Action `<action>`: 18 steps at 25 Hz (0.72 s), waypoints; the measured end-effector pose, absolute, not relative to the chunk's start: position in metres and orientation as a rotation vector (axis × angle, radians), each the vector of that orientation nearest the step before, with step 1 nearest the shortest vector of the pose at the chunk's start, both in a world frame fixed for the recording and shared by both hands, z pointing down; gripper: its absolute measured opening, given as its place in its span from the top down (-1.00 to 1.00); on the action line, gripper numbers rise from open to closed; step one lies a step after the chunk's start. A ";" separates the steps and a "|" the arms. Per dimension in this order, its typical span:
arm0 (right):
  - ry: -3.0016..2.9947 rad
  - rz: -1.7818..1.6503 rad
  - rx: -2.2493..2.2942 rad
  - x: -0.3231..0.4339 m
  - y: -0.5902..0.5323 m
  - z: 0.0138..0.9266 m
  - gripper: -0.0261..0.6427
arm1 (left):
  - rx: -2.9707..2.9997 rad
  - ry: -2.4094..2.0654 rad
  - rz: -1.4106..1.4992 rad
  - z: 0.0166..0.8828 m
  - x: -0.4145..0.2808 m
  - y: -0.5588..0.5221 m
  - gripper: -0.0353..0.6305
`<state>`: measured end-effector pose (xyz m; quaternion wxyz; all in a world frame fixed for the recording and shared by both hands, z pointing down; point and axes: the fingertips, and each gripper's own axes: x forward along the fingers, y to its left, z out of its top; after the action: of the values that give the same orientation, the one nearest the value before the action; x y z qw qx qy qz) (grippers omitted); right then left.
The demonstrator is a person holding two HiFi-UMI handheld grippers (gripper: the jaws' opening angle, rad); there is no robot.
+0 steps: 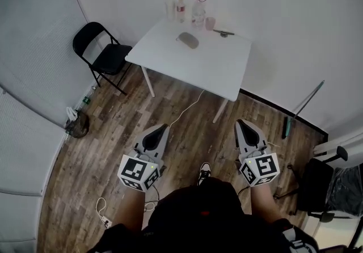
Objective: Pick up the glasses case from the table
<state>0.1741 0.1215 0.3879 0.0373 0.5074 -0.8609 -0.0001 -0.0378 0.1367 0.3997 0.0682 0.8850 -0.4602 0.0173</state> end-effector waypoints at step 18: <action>-2.683 0.061 1.414 0.230 -0.035 0.405 0.85 | 2.602 -1.496 0.117 0.394 0.022 0.007 0.82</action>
<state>0.2297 -0.0350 0.4051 0.0542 0.4655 -0.8832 0.0201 0.0221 0.0066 0.3939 0.0687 0.8642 -0.4969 0.0388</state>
